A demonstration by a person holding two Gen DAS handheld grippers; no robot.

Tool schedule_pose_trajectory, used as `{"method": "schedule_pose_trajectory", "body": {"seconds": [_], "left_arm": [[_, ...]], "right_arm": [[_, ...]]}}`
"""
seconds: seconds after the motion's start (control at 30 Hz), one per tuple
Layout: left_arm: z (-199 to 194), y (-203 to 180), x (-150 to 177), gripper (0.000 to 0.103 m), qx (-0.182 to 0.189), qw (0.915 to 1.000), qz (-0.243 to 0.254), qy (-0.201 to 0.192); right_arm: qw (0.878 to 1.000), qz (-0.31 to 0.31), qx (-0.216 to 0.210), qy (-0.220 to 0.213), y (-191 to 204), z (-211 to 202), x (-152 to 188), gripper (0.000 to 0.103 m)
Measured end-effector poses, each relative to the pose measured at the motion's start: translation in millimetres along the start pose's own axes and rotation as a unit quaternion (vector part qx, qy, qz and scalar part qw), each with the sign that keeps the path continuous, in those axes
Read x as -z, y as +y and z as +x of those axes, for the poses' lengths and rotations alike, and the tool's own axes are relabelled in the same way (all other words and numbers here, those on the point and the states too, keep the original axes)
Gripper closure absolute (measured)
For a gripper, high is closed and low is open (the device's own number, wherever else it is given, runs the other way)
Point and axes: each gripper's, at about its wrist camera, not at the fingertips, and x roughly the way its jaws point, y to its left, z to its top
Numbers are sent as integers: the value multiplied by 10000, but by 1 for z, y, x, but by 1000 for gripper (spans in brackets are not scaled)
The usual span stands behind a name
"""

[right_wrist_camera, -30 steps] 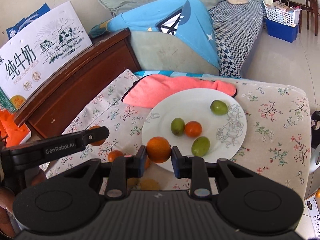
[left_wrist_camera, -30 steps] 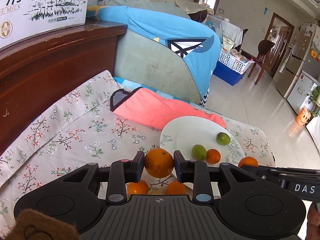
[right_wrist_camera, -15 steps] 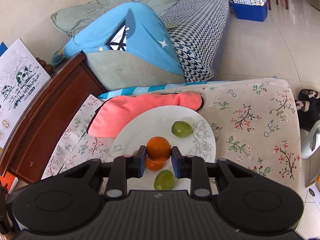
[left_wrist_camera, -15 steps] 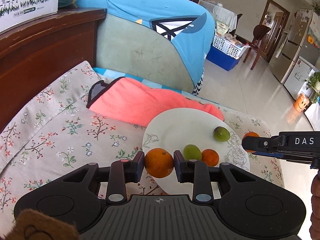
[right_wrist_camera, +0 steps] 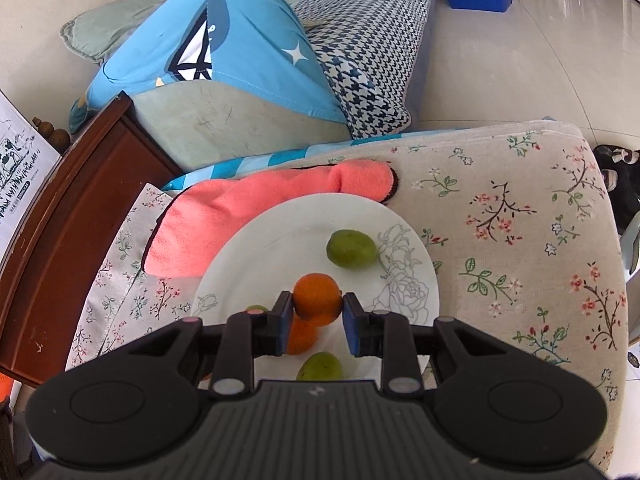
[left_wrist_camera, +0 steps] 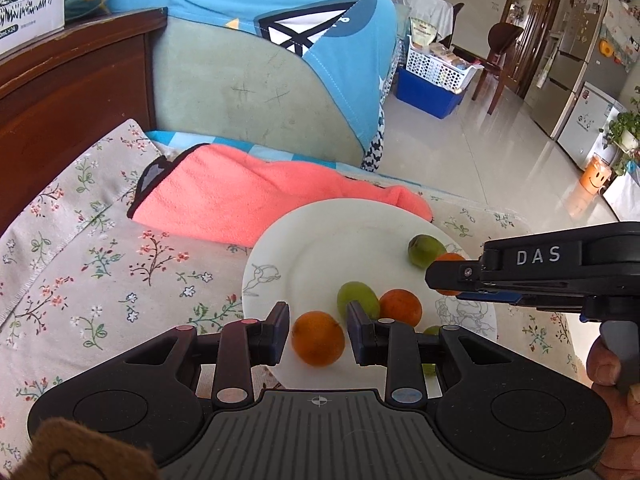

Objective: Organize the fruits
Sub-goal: 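Carry both tangerines over the plate and open both tools to release them, then withdraw both open tools from the plate back to the fruit pile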

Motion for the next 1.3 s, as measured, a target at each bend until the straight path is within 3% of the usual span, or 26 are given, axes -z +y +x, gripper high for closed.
{"method": "schedule_pose_trajectory", "body": {"seconds": [0.13,0.2,0.27,0.47,0.8,1.0,1.3], "left_arm": [[-7,-4,-4,70,34,9999,45,-100],[-12,-3,-7,60,26,9998,5,-180],[-20,-1,-10,41,-38,9995,-50,-299],[-46,10,-18,26,-214,9981,-136,-562],[-81,41,-13,25,-483,9956,-490,-637],[-94,61,2,25,-694,9931,-772,-548],[-99,71,29,25,-942,9916,-808,-352]], "right_arm": [[10000,49,-1,-68,0,1,-2,73],[9999,89,-44,-131,0,-1,-4,73],[9998,84,-62,-183,1,-3,-5,73],[9994,-110,-147,-294,9,-12,-6,72],[9985,-243,-333,-368,19,-33,11,67],[9979,-348,-422,-349,23,-44,27,66],[9964,-624,-538,-194,34,-56,62,62]]}}
